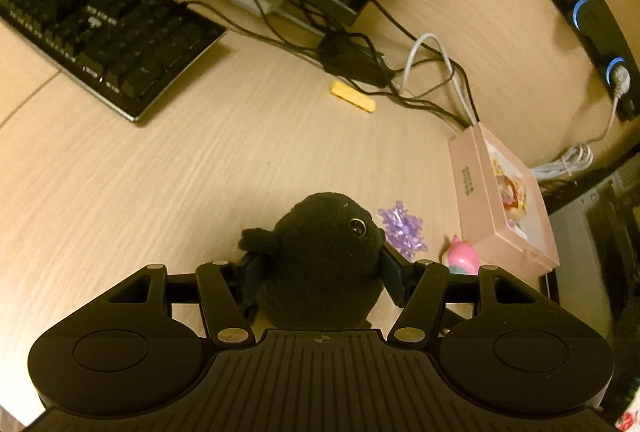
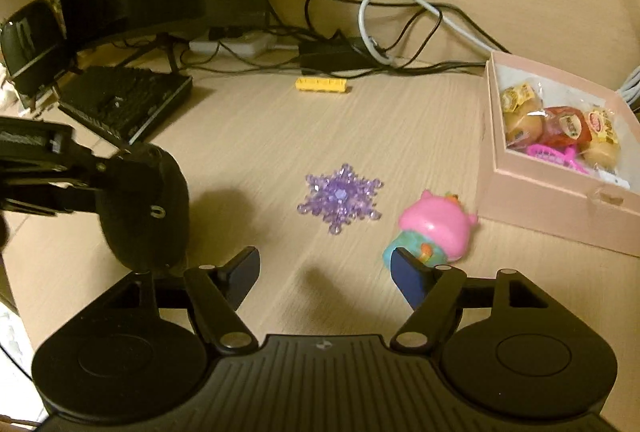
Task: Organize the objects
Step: 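Grasp the purple snowflake with the right gripper while the left gripper holds the plush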
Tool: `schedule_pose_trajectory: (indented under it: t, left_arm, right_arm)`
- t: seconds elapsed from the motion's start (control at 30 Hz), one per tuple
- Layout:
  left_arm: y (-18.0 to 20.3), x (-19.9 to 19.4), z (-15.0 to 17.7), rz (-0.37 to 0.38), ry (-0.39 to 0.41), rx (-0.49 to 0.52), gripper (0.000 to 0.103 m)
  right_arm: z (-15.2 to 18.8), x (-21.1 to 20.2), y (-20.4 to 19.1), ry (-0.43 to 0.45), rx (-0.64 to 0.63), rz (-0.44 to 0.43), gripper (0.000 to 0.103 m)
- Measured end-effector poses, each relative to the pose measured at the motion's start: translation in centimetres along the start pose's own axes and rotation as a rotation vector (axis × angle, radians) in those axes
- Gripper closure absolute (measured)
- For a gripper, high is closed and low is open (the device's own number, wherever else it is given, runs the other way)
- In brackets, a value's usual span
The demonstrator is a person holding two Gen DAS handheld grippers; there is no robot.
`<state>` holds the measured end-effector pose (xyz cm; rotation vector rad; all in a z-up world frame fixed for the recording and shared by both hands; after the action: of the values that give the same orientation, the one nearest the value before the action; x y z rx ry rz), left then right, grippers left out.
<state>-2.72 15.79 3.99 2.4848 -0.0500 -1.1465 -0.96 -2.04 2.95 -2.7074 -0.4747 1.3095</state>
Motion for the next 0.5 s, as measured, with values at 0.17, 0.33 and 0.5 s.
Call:
schedule_pose_trajectory:
  t: [0.17,0.33,0.5]
  left_arm:
    - [0.4,-0.7,0.0,-0.016,0.011,0.031,0.038]
    - [0.4,-1.4,0.0,-0.03,0.02,0.049,0.038]
    - [0.1,-1.9,0.0,-0.027,0.013,0.058,0.038]
  right_arm:
    - [-0.1,1.1,-0.4,0.006,-0.008,0.011,0.03]
    - [-1.4,3.3,-1.2,0.008,-0.042,0.025,0.03]
    - [-3.0,6.8,-1.5,-0.007,-0.014,0.082,0.029]
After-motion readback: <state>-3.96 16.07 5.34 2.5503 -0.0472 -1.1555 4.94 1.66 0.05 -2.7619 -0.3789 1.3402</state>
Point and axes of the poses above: each gripper's, at about its wrist camera, not at the fingertips, and x roughly the way its jaws point, y to its right, z to its underside, the point moved 2 cm from there along x, roughly the way its jaws point, and after that the axes turned 11 degrees about x, right-handed, at the moved point
